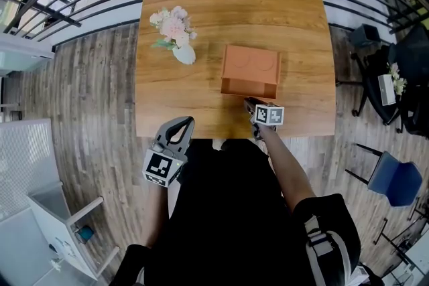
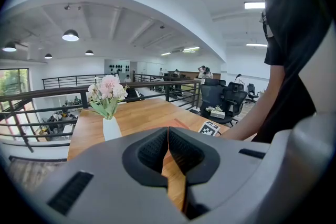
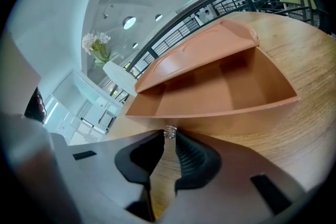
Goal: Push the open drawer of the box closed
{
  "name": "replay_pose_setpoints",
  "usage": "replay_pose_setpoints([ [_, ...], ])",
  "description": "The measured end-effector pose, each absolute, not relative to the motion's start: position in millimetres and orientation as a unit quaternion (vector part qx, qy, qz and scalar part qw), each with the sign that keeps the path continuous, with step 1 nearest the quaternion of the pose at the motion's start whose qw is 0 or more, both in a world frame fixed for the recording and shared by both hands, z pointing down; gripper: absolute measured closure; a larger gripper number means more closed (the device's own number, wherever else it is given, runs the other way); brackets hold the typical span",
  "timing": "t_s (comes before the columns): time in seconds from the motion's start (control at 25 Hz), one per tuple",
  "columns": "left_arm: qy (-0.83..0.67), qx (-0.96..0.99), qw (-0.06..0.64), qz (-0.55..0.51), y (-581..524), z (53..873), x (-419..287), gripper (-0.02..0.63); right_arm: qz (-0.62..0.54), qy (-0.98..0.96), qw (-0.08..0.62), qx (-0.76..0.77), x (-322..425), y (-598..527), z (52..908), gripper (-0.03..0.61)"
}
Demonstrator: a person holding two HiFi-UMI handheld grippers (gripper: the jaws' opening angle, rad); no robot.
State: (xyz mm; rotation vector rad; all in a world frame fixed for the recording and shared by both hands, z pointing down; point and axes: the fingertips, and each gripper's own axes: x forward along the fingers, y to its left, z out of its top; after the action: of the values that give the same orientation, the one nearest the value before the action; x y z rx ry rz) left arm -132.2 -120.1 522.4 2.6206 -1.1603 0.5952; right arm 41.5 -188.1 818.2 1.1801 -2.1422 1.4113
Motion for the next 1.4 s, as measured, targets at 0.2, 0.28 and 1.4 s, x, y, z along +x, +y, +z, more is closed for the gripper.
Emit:
replay_pose_setpoints([
  [0.2,-0.395,0.89,0.108,0.2,-122.2,522.1,-129.6,0.591,0.494,-0.749,0.156,0.413,42.5,-193.7,817.8,0.494],
  [0.28,-0.396,0.89,0.108,0.2,-121.8,521.4,-128.9,0.591,0.493,-0.749,0.155,0.414,42.9,-196.3,817.1,0.494],
  [1.4,-0.402,0.885,0.111,0.204,-122.3,522.5,-131.8,0.591,0.49,-0.746,0.147,0.426,47.0,-232.4,814.2,0.494],
])
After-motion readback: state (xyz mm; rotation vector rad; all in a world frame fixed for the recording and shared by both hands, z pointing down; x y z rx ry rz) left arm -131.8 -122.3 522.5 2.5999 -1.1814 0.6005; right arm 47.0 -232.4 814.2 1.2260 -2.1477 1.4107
